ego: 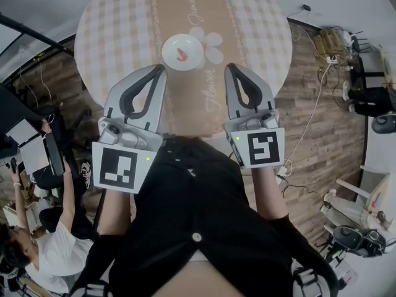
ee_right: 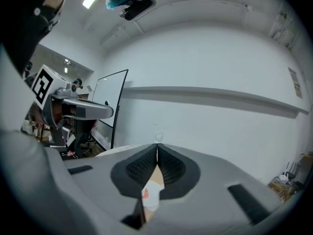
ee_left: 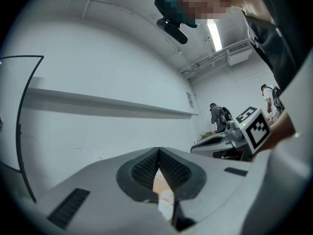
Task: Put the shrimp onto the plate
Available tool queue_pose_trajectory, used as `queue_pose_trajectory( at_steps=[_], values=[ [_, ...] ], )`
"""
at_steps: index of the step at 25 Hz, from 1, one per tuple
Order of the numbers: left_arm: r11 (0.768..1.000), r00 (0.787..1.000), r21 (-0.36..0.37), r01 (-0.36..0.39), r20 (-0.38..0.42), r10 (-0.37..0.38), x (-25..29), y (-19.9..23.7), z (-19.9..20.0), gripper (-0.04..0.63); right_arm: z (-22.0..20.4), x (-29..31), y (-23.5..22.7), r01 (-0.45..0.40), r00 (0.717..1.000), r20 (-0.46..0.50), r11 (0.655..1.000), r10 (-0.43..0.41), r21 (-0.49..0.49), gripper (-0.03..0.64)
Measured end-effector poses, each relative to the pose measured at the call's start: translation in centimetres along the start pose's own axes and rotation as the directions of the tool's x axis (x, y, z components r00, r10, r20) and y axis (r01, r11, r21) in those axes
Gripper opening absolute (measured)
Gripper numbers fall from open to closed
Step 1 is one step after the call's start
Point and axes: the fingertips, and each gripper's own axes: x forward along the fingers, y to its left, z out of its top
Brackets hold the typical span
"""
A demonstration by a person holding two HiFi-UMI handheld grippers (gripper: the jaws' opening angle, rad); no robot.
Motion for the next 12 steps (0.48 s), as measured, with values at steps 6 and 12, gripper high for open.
queue_pose_trajectory(
  at_steps=[6,12],
  values=[
    [1.0,1.0,0.0,-0.001,-0.001,0.001,0.0,0.0,-0.3,0.003,-0.2,0.3,0.4,-0.023,1.0,0.005,1.0,0.023,-0.007,0.003],
    [1.0,1.0,0.003,-0.002,-0.001,0.002,0.1,0.0,-0.2,0.003,-0.5,0.5,0.9,-0.046,0.999,-0.023,0.999,0.046,0.001,0.003]
  ],
)
